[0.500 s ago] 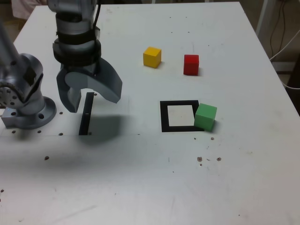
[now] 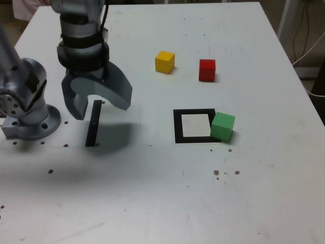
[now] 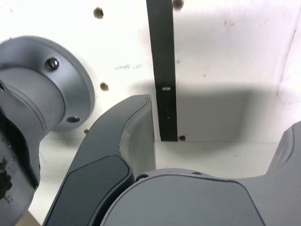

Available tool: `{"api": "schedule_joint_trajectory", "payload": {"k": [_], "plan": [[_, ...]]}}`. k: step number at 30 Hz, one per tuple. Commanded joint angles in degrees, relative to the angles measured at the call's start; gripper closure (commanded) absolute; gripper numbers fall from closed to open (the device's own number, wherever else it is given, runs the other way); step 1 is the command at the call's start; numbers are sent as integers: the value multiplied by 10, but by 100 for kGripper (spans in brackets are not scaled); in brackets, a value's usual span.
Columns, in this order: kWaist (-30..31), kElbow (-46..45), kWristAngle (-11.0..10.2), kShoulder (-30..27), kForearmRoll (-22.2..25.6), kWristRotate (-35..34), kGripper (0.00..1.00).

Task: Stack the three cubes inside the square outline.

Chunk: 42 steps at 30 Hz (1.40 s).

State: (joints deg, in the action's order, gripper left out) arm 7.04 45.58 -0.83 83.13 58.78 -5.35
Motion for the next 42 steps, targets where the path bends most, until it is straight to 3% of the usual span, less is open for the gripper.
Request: {"api": "schedule_joint_trajectory", "payload": {"k": [1,13,18,26,35,42], "plan": [[-8,21,-12,4,7,12,5],[-78,196,-73,40,104,133,6],[-85,297,-76,102,145,168,6],[-101,414,-80,176,171,198,6],[-184,486,-81,262,176,261,6],[-232,545,-101,328,174,299,6]]}}
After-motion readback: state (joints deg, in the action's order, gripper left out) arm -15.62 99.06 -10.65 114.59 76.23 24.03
